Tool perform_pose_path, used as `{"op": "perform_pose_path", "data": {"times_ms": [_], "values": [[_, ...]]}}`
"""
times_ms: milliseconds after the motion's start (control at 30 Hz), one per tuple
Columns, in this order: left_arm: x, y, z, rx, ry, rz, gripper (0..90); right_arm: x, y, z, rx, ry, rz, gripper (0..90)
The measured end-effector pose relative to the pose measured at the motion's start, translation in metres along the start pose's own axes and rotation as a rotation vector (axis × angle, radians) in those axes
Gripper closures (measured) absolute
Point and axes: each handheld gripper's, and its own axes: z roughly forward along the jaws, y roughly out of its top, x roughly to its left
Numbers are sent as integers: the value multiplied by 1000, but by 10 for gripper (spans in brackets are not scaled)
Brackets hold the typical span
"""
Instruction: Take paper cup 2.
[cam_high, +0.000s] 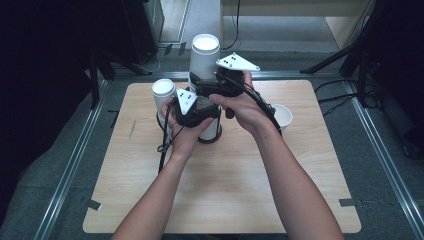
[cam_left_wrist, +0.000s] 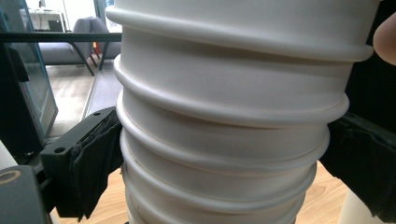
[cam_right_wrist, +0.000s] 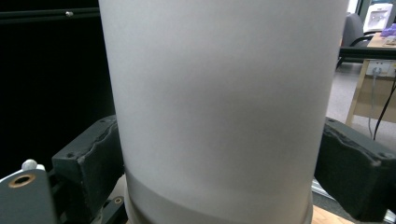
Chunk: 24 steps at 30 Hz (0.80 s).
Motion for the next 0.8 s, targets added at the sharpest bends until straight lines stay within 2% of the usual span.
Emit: {"op": "perform_pose_path", "data": {"times_ms": [400, 800], "values": [[0, -1, 0, -3, -3, 6, 30, 3, 6, -2, -23, -13, -10, 110], [0, -1, 0, -7, -2, 3, 31, 4, 15, -5, -55, -15, 3, 118]]}}
